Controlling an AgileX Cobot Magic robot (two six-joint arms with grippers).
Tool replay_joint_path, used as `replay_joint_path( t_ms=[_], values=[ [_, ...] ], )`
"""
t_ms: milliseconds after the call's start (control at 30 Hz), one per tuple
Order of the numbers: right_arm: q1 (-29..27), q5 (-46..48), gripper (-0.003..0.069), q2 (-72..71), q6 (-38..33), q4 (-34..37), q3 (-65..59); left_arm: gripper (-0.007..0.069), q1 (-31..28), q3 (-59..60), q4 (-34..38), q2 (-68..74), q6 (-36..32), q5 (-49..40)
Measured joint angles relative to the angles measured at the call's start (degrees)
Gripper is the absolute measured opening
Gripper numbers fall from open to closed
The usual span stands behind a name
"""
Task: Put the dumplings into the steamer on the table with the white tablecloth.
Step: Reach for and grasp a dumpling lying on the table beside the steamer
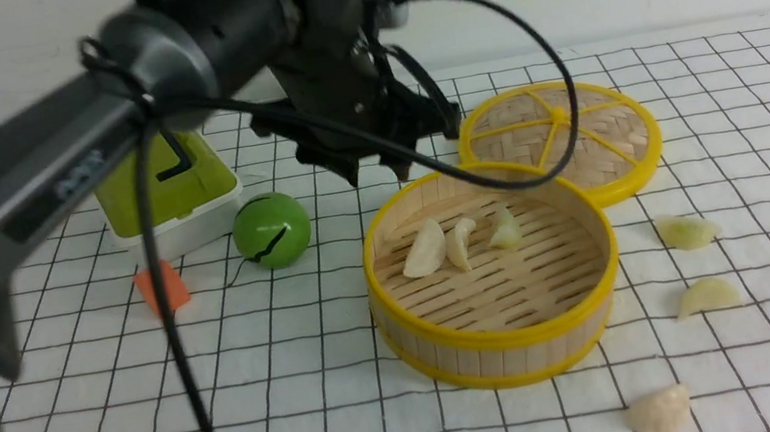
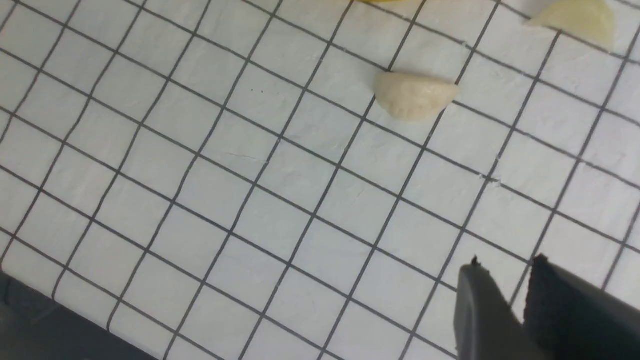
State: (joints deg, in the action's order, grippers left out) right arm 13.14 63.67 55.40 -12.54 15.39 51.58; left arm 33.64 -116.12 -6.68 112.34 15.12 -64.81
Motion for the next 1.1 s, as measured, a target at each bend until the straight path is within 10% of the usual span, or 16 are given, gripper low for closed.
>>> replay_joint_path(
  t_ms=[300,433,733,1100],
  values=[
    [6.7,-3.5,0.015,10.5,-10.6,2.9,0.0,-0.0013,0.0,20.6,1.8,-21.1,-2.1,0.2],
    [12.1,-10.5,0.019,15.3,-18.2,1.3,0.0,-0.0013,0.0,34.8,5.0,-32.1,-2.6,3.9],
    [7.3,-20.0,0.0477,31.0,-10.9,-9.1,0.0,-0.0013,0.0,62.5,7.4,-52.7,-4.6,6.0],
    [7.2,-24.8,0.0489,39.2,-31.1,-6.1,0.0,-0.0013,0.0,68.7,9.9,-57.6,-5.0,6.6]
  ],
)
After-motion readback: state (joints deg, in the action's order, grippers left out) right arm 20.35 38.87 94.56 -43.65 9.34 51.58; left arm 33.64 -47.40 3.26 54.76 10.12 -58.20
